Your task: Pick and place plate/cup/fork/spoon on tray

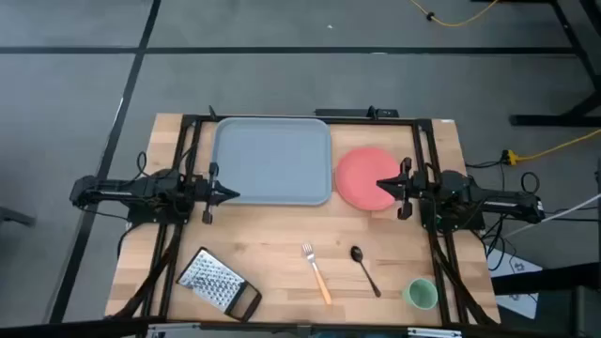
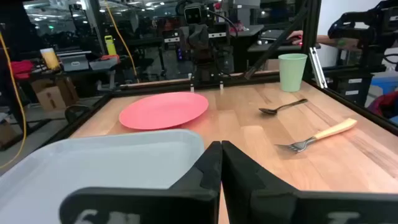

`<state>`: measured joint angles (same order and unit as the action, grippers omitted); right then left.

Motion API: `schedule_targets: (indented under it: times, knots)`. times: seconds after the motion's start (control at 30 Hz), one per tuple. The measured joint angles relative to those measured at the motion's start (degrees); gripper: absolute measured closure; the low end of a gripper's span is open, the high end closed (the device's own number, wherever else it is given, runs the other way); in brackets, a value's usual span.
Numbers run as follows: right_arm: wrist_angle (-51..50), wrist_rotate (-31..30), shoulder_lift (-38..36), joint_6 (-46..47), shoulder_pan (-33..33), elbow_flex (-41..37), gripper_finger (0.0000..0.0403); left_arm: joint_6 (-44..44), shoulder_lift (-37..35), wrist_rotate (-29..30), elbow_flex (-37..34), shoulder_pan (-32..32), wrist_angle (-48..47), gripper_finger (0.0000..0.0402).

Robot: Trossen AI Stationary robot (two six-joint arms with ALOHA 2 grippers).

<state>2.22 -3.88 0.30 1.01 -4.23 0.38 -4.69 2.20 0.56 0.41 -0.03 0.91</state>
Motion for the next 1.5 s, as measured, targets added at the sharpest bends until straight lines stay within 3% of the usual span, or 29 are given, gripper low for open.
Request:
schedule_targets:
  times: [1.33,1.5]
  knots:
    - [-0.01,-0.01,0.01,-0.11,0.02,0.01,0.0369,-0.06,0.0,0.0,0.02,0.01,0.01,0.0401]
    - [0.18,-1.0,0.0,-10.19,0.0,0.0,0.0369,-8.3,0.0,0.04,0.0,0.02,0.39,0.0401]
